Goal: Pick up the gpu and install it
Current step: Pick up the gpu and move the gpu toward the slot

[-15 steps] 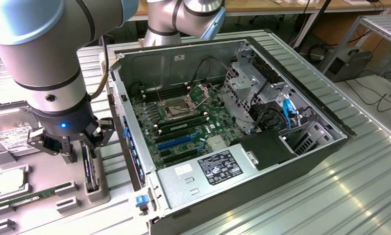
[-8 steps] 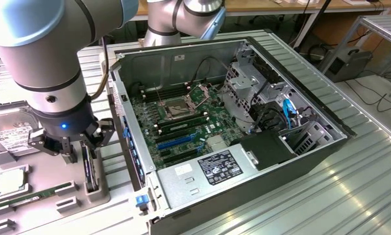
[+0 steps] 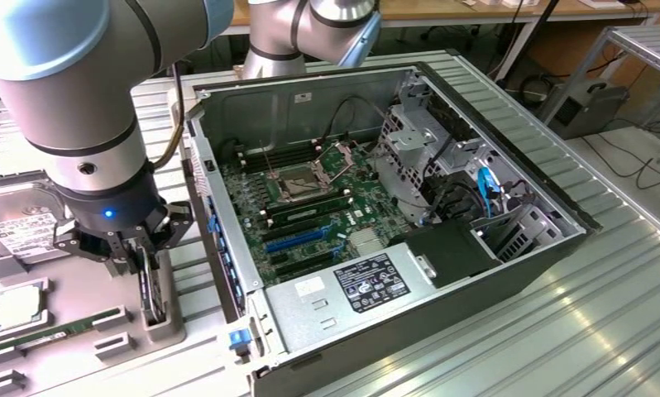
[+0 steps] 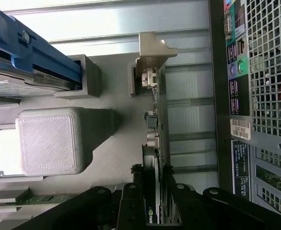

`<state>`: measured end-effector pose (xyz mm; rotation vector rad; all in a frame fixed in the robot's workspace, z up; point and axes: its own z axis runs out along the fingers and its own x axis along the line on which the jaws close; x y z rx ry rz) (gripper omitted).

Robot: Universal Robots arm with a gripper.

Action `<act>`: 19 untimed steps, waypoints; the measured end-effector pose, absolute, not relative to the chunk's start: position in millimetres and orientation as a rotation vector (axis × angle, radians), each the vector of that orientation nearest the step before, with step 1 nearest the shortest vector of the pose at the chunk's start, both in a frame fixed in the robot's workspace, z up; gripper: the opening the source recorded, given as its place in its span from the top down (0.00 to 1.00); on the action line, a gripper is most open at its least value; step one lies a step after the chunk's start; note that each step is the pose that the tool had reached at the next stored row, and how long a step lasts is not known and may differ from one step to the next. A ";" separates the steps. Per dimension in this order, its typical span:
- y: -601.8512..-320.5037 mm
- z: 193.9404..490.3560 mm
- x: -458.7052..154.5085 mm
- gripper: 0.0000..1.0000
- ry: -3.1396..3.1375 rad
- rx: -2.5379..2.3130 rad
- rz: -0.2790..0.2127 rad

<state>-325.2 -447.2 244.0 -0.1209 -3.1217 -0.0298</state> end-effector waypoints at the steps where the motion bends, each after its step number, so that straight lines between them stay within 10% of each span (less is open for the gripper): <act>1: -447.2 243.9 -325.2 0.73 -3.122 -0.120 -0.030; 19: -447.2 246.1 -325.5 0.74 -3.123 -0.029 -0.030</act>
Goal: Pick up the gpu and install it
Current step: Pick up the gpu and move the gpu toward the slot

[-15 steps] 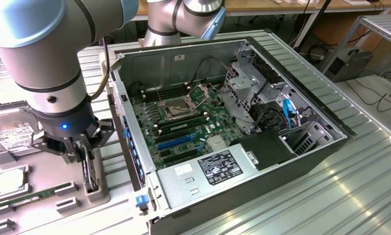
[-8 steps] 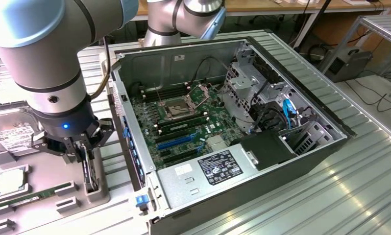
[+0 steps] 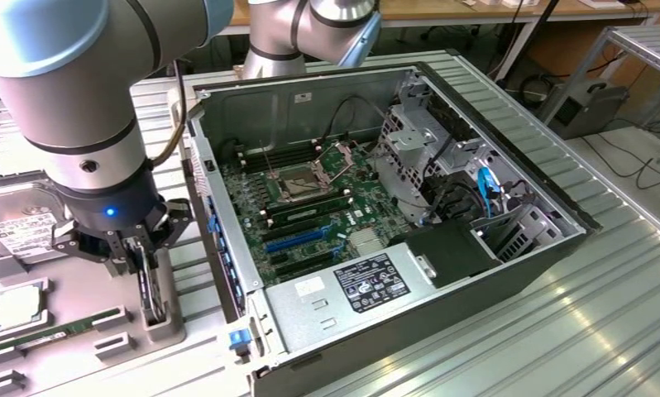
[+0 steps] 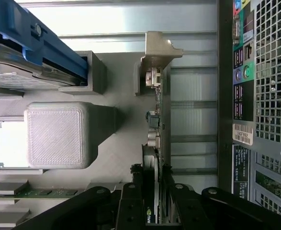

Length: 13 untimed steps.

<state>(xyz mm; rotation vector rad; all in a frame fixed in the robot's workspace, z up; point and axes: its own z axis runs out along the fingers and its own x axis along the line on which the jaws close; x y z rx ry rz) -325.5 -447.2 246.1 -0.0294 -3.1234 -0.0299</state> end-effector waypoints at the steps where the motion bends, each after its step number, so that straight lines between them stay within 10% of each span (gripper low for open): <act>1: -447.2 247.5 -325.5 0.74 -3.124 -0.027 -0.030; 13: -447.2 286.1 -325.4 0.74 -3.124 -0.007 -0.030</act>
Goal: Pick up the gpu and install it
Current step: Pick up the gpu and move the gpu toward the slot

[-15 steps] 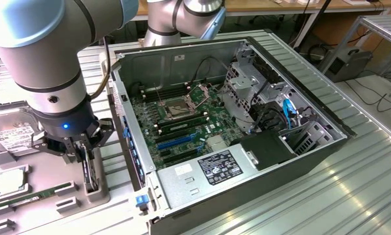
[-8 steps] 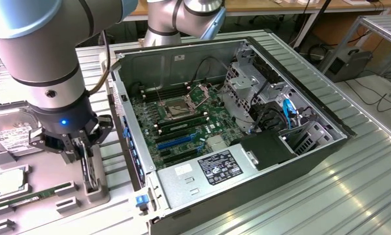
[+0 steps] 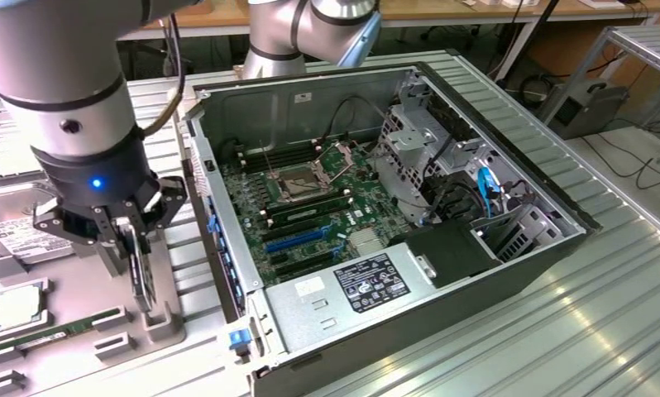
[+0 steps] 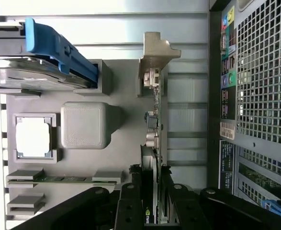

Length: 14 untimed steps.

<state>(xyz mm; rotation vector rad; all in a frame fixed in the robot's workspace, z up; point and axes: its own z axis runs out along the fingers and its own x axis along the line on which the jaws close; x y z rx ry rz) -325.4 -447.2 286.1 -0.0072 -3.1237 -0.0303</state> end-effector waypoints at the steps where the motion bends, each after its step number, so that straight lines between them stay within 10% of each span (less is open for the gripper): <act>1: -447.2 291.0 -325.4 0.74 -3.124 -0.007 -0.030; 14: -447.3 341.4 -325.4 0.74 -3.144 -0.003 -0.030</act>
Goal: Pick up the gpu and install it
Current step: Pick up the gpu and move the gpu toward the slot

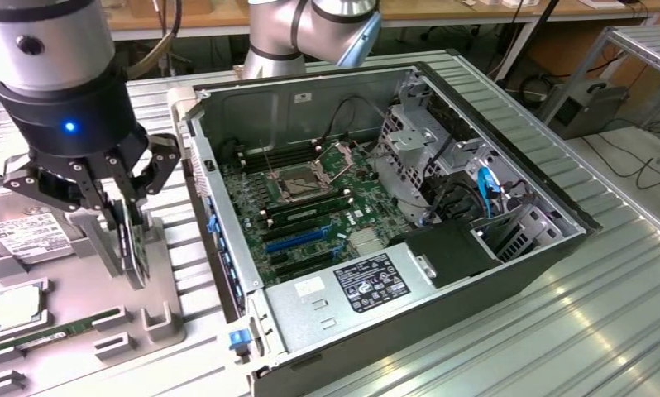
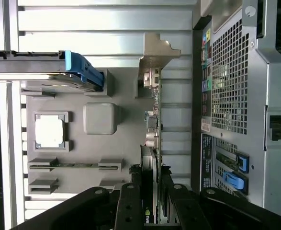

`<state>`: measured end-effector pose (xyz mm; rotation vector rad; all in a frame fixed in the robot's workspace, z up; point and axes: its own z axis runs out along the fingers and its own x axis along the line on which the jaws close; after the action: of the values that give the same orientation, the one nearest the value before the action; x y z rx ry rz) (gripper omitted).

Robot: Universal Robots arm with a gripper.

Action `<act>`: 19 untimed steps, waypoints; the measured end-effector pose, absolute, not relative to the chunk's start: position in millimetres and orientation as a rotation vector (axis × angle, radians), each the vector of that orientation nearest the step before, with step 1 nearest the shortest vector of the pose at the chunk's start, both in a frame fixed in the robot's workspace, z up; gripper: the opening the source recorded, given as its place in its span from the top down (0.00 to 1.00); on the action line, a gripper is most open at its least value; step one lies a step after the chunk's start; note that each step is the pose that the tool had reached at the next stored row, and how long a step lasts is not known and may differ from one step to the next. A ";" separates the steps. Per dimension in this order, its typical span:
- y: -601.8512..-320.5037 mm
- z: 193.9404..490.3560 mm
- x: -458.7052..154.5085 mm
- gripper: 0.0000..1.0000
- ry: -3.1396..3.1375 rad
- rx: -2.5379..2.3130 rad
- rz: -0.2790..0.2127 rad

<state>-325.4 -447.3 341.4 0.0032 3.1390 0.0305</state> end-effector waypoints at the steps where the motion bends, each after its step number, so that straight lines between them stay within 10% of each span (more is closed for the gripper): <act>1: -447.3 344.9 -325.4 0.74 3.138 0.003 0.030; 19: -453.8 413.0 -282.5 0.74 3.134 0.003 0.075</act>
<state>-282.5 -453.8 413.0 0.0031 3.1341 0.0747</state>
